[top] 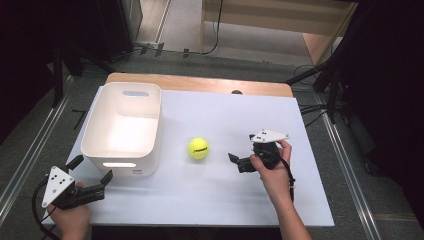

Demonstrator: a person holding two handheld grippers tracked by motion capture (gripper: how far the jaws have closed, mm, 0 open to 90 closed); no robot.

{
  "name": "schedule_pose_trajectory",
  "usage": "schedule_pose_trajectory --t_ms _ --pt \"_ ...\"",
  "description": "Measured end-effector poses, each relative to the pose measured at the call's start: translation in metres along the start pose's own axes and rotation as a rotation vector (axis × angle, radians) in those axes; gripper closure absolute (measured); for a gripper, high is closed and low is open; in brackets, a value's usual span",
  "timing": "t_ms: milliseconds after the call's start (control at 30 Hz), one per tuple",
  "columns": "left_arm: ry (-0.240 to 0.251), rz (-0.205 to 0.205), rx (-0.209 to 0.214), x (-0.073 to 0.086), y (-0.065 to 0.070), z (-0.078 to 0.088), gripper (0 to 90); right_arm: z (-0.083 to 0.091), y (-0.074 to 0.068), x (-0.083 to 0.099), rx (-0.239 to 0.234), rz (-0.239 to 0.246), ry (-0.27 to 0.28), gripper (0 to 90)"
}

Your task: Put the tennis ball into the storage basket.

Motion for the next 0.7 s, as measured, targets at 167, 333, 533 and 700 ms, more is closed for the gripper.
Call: schedule_pose_trajectory --t_ms 167,333,533,700 --pt "-0.002 -0.004 0.0 0.0 0.0 0.0 0.0 -0.007 -0.006 -0.005 -0.02 0.013 -0.018 0.0" --pt "-0.001 -0.002 -0.001 0.0 0.0 0.0 0.0 -0.013 -0.012 -0.009 -0.037 0.021 -0.042 0.0" --pt "-0.001 -0.003 -0.002 0.0 0.0 0.0 0.0 -0.022 -0.021 -0.01 -0.055 0.046 -0.075 0.0" --pt "0.001 -0.005 0.0 0.0 0.0 -0.001 0.0 -0.03 -0.026 -0.013 -0.066 0.067 -0.091 0.0"
Point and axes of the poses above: each handheld gripper's, and its own axes: z roughly backward along the jaws, x roughly out of its underside, y roughly to its right, the point moved 10 cm from there along -z, roughly forward along the jaws, and after that the axes turned 4 degrees about x, right-handed, at the moved point
